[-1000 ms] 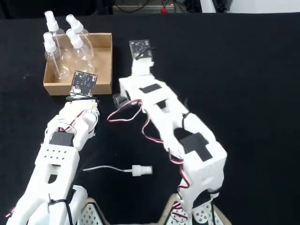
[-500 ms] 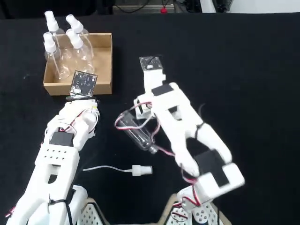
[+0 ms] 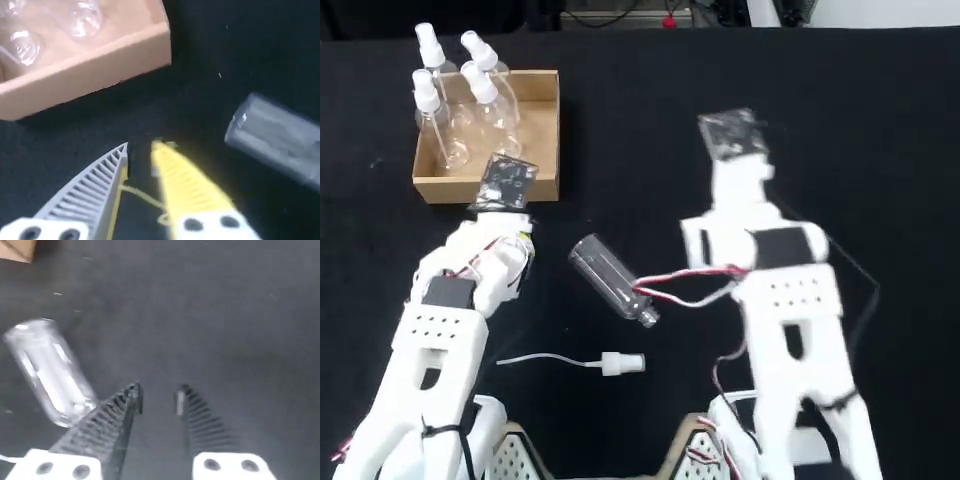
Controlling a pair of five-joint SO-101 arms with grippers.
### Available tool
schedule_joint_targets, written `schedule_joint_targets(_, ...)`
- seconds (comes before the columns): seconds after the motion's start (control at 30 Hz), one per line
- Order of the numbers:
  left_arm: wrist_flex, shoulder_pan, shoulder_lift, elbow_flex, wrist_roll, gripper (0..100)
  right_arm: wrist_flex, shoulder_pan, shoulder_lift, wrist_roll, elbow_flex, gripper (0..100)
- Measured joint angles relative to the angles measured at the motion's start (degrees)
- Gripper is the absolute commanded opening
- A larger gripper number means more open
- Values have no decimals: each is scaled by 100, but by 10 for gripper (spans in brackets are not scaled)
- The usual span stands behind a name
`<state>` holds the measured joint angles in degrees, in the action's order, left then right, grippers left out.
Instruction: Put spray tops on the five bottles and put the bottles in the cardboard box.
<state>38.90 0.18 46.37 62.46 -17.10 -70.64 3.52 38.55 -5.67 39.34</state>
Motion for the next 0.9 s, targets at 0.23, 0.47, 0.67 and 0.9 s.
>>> schedule_joint_targets(0.23, 1556, 580, 0, -853, -1758, 278, -18, -466, 308, -677, 1055, 204)
schedule_joint_targets(0.47, 2233, 1547, 0, -949, -3174, 282, -18, -352, 712, -721, 1292, 204)
schedule_joint_targets(0.67, 1855, 2215, -949, -1090, -3226, 282, -484, -914, 1723, -897, 1389, 204)
schedule_joint_targets(0.9, 2127, 2787, -2716, -2435, -2980, 278, -580, -1204, 2251, -1477, 1881, 204)
